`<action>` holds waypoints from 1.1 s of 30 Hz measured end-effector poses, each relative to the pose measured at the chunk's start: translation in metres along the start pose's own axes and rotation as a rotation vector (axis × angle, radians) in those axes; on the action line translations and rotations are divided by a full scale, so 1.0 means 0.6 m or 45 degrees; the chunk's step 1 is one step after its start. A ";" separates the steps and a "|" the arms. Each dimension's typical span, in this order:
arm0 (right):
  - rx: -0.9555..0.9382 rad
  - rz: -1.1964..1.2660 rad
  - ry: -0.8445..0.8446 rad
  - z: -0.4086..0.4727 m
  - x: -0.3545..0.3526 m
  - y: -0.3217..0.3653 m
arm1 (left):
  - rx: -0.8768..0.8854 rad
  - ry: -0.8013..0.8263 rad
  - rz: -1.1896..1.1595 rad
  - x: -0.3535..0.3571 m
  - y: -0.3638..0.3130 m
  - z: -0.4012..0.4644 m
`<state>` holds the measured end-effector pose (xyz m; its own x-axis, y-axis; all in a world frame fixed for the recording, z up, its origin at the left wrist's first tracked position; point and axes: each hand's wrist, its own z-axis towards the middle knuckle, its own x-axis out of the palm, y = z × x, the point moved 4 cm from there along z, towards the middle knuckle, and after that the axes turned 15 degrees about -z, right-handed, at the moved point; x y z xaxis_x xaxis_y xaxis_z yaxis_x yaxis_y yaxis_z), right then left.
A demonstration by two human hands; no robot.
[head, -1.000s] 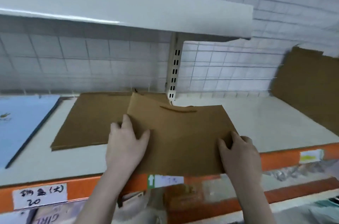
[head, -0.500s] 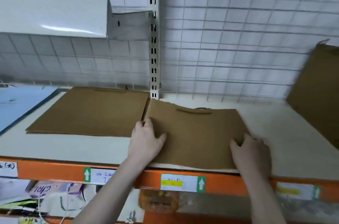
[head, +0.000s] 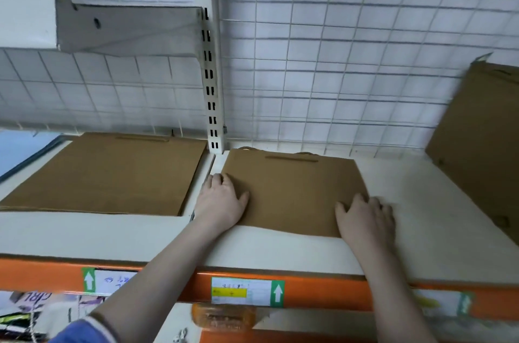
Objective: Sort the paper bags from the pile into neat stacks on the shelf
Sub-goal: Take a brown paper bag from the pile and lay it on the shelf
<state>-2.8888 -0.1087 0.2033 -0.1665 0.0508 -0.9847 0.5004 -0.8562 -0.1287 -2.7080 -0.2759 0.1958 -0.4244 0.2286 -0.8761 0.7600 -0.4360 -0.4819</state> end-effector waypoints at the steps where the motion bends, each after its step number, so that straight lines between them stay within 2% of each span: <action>1: -0.011 0.004 0.001 0.005 0.002 0.002 | -0.007 0.011 -0.001 0.002 0.000 0.007; 10: -0.104 0.112 0.071 0.055 0.019 0.023 | -0.063 -0.024 -0.013 0.013 0.005 0.030; 18: -0.089 0.162 -0.025 0.055 0.018 0.020 | -0.062 -0.068 -0.007 0.013 0.008 0.028; 24: -0.088 0.183 -0.020 0.050 0.016 0.021 | 0.005 -0.185 0.021 0.003 0.008 0.021; 26: -0.101 0.147 -0.078 0.041 0.009 0.022 | 0.037 -0.220 0.051 -0.006 0.007 0.015; 29: -0.174 0.171 -0.173 0.018 -0.009 0.027 | 0.111 -0.284 0.128 -0.023 0.006 0.001; 33: -0.268 0.174 -0.169 -0.038 -0.028 0.045 | 0.171 -0.325 0.181 -0.051 0.018 -0.024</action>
<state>-2.8531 -0.1210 0.2139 -0.1880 -0.1376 -0.9725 0.6892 -0.7239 -0.0308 -2.6795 -0.2749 0.2173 -0.4416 -0.0614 -0.8951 0.7560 -0.5627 -0.3344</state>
